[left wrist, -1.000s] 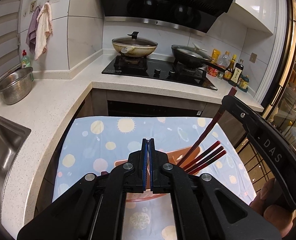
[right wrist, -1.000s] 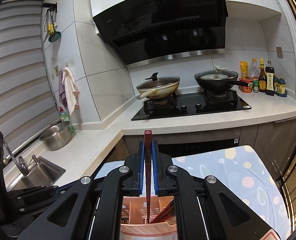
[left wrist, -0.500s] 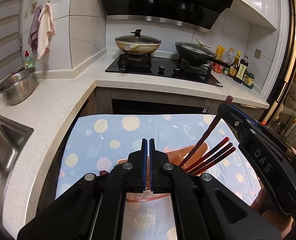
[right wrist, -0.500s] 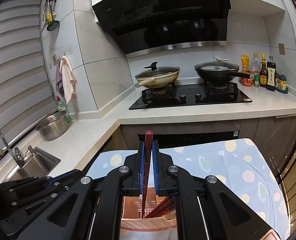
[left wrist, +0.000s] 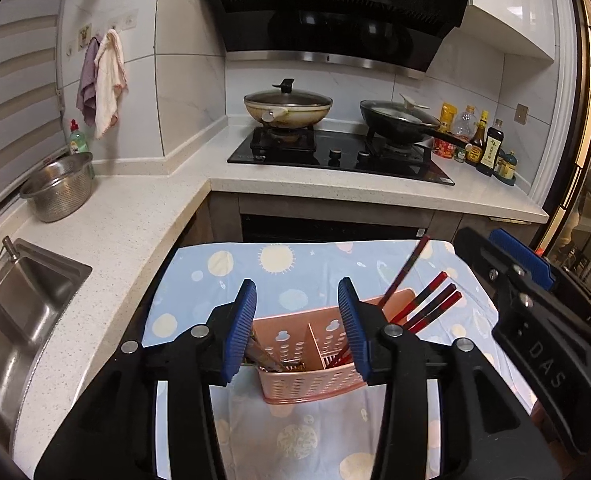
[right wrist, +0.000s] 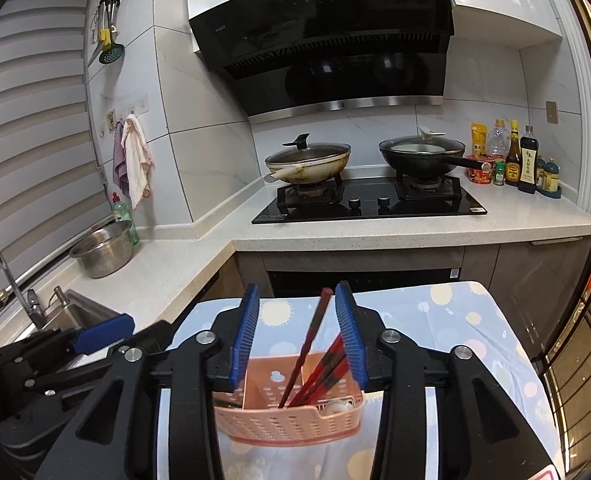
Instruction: Organize utensils
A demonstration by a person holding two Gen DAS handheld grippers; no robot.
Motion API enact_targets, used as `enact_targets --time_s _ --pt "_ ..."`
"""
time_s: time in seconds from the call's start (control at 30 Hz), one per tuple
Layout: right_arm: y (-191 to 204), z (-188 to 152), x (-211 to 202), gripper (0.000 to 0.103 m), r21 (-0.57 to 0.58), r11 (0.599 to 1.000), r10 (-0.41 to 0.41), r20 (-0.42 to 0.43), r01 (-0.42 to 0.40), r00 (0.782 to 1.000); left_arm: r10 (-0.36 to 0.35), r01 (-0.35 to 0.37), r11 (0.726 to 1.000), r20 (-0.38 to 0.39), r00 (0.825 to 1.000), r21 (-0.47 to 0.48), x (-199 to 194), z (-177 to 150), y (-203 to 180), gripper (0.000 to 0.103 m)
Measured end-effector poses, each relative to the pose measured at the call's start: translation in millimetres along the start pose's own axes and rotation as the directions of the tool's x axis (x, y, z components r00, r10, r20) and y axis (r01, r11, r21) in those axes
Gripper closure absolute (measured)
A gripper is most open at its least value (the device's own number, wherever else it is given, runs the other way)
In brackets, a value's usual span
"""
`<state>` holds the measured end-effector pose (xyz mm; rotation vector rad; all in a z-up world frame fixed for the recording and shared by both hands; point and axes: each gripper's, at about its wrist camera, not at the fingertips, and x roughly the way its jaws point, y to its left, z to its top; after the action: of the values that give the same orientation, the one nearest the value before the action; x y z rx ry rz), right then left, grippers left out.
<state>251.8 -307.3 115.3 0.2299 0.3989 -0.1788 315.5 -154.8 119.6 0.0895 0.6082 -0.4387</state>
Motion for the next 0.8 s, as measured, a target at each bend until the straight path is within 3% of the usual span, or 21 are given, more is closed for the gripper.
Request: enact_targets --time_s 0.13,0.3,0.5,0.8 --pt "-4.9 -6.2 -17.8 0.061 0.011 1.000 -0.007 -0.015 0.007 1.000 0.029 -0.029 1.000 0.028 0.999 0.010 -17.1 -3.1 2.1 0.058" --pt "-10.4 -19.6 -42.1 0.052 0.026 1.000 -0.015 -0.042 0.016 0.999 0.058 -0.058 0.998 0.036 0.998 -0.011 -37.8 -14.6 12.3 0.048" --pt "-12.2 -41.5 -66.0 0.051 0.027 0.999 -0.019 -0.086 0.022 0.996 0.099 -0.099 0.995 0.022 0.995 -0.014 -56.7 -36.9 18.4 0.044" --pt "0.8 -69.3 -93.9 0.051 -0.006 1.000 -0.021 -0.117 0.021 0.993 0.141 -0.142 0.990 0.019 0.990 0.004 -84.4 -66.6 12.5 0.028"
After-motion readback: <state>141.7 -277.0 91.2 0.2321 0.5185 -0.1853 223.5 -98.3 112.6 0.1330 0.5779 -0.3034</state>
